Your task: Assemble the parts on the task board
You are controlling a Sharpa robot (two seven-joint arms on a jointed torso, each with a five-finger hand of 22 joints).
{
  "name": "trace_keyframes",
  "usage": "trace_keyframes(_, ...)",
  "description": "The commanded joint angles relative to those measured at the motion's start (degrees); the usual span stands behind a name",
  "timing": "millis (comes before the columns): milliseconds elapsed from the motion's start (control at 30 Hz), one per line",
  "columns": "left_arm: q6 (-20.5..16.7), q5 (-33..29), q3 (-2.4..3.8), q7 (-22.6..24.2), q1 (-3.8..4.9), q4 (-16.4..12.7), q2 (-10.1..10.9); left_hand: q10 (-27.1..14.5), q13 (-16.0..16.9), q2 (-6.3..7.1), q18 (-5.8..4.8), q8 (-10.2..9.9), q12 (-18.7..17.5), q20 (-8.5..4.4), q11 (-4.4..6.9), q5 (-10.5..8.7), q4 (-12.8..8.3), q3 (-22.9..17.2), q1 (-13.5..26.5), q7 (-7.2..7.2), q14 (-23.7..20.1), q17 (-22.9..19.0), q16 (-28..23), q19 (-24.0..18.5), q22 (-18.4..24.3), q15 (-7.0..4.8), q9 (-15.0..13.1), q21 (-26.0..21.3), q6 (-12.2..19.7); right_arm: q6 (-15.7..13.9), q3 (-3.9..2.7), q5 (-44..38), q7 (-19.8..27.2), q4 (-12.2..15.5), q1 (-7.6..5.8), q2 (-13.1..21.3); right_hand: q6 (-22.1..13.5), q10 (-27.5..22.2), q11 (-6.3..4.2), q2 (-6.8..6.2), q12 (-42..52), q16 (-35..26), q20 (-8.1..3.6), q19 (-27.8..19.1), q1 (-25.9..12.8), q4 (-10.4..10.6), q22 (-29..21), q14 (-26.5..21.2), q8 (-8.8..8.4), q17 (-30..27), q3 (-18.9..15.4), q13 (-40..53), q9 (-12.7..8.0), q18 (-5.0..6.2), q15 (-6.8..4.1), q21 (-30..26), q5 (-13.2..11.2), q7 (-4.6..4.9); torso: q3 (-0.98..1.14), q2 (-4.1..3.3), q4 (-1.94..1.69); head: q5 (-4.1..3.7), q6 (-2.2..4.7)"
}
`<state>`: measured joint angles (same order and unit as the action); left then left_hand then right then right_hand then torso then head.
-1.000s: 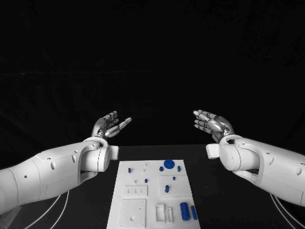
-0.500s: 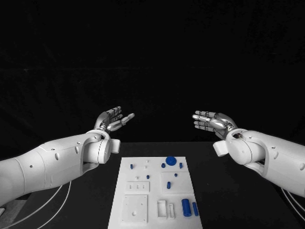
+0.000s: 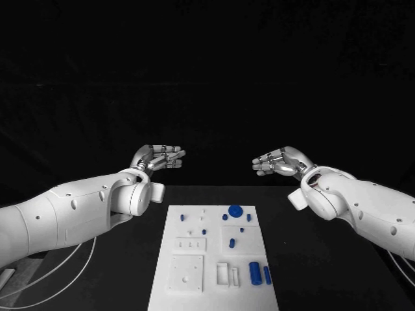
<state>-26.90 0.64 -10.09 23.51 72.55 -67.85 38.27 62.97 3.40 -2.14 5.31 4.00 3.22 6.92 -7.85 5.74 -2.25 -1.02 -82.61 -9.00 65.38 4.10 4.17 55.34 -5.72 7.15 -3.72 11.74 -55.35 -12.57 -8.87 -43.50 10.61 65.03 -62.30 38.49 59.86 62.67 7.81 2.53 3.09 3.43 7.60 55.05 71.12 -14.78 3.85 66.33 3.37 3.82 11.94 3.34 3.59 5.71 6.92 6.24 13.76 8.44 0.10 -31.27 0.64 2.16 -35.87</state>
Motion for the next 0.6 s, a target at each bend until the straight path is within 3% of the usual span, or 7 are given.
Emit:
trace_keyframes(33,3.5,2.6,0.05,-0.1,0.57,-1.9,0.9,2.8,0.0,-0.67,-1.1,0.1,0.0,-1.15,1.06,0.26,-1.1,-1.0,-0.7,0.71,1.9,0.0,0.2,1.1,-0.4,-0.91,-0.1,1.0,-2.6,0.7,-0.04,-21.2,1.0,0.1,0.01,-0.7,1.9,2.4,-0.89,-0.59,0.1,0.0,-1.1,2.5,-0.8,-1.3,0.1,2.5,0.17,0.2,2.5,0.0,0.2,-0.56,-1.0,0.6,0.3,-0.65,-0.07,-0.94,-0.27,0.16,-0.21)
trace_keyframes(100,3.6,2.9,0.05,-0.1,0.86,-3.1,1.5,2.8,0.0,-0.61,-1.57,-0.2,0.1,-1.49,1.04,0.27,-1.5,-1.5,-0.6,0.67,2.1,-0.1,-0.1,1.0,-0.5,-0.99,-0.1,1.3,-2.9,0.6,-0.04,-26.6,0.7,0.2,0.01,-1.1,2.6,3.3,-1.29,-1.03,0.2,0.4,-1.91,4.2,-1.0,-1.6,0.2,4.6,0.29,0.5,3.9,0.0,0.2,-0.4,-1.89,1.1,0.5,-0.71,-0.09,-1.41,-0.49,0.1,-0.35)
trace_keyframes(200,3.8,3.3,0.04,-0.1,1.31,-5.4,2.7,2.7,0.0,-0.24,-2.0,-0.3,0.1,-1.78,1.02,0.3,-2.6,-2.9,-0.1,0.58,2.1,-0.1,-0.3,0.3,-0.8,-1.01,-0.1,2.3,-2.9,-0.1,-0.05,-35.0,0.0,0.5,0.01,-1.8,2.9,4.0,-1.79,-2.96,0.2,0.7,-3.78,8.6,-0.1,-1.6,0.5,9.5,0.22,1.5,6.8,0.0,0.2,-0.1,-3.71,2.7,1.2,-0.84,-0.08,-2.08,-0.84,0.0,-0.53)
trace_keyframes(233,3.8,3.3,0.04,-0.1,1.5,-6.1,3.2,2.6,0.0,-0.14,-1.97,-0.3,0.1,-1.78,0.95,0.28,-2.8,-3.2,0.1,0.53,2.1,-0.1,-0.3,0.2,-0.8,-0.98,-0.1,2.6,-2.8,-0.3,-0.05,-37.7,-0.3,0.7,0.01,-1.9,2.7,3.9,-2.05,-3.51,0.3,1.8,-4.58,11.2,0.6,-1.7,1.0,12.2,0.24,2.2,7.0,0.0,0.2,0.55,-4.82,4.1,1.5,-0.97,-0.11,-2.37,-1.01,-0.06,-0.54)
trace_keyframes(300,3.9,3.5,0.04,-0.2,1.92,-7.8,4.0,2.5,0.0,-0.02,-1.95,-0.3,0.1,-1.76,0.93,0.26,-2.9,-3.3,0.2,0.52,2.0,-0.1,-0.3,0.1,-0.9,-0.97,-0.1,2.8,-2.7,-0.5,-0.06,-42.9,-0.9,1.2,0.01,-2.1,2.4,3.7,-2.25,-4.32,0.2,2.5,-5.3,13.7,1.2,-1.7,1.5,15.1,0.22,3.1,7.2,0.0,0.1,1.08,-5.71,5.5,1.5,-1.25,-0.13,-2.96,-1.37,-0.1,-0.47)
trace_keyframes(400,4.1,3.8,0.03,-0.2,2.35,-9.7,4.9,2.0,0.0,0.37,-1.87,-0.3,0.1,-1.67,0.76,0.26,-3.2,-3.5,0.6,0.45,1.8,-0.1,-0.3,-0.1,-0.9,-0.87,0.0,3.1,-2.5,-0.6,-0.06,-48.9,-1.7,1.9,0.01,-2.3,2.6,4.5,-2.82,-5.3,0.3,5.5,-6.26,19.5,1.9,-1.6,3.0,20.2,0.27,6.2,6.5,0.0,0.2,2.71,-7.07,8.6,1.9,-1.54,-0.15,-4.02,-2.22,-0.45,-0.42)
trace_keyframes(600,4.8,5.1,0.03,0.1,2.72,-12.1,5.0,1.1,0.0,0.6,-1.76,-0.3,0.1,-1.44,0.43,0.22,-3.0,-3.3,1.3,0.31,1.5,-0.1,-0.4,-0.3,-0.8,-0.67,0.0,3.3,-1.9,0.7,-0.07,-60.5,-4.0,2.2,0.12,-2.9,2.6,4.4,-3.07,-6.3,0.2,21.0,-6.47,24.6,1.5,-1.5,6.8,20.2,0.17,18.5,4.9,0.0,0.1,5.49,-7.66,14.5,1.7,-1.73,-0.22,-5.57,-4.22,-1.01,0.08)
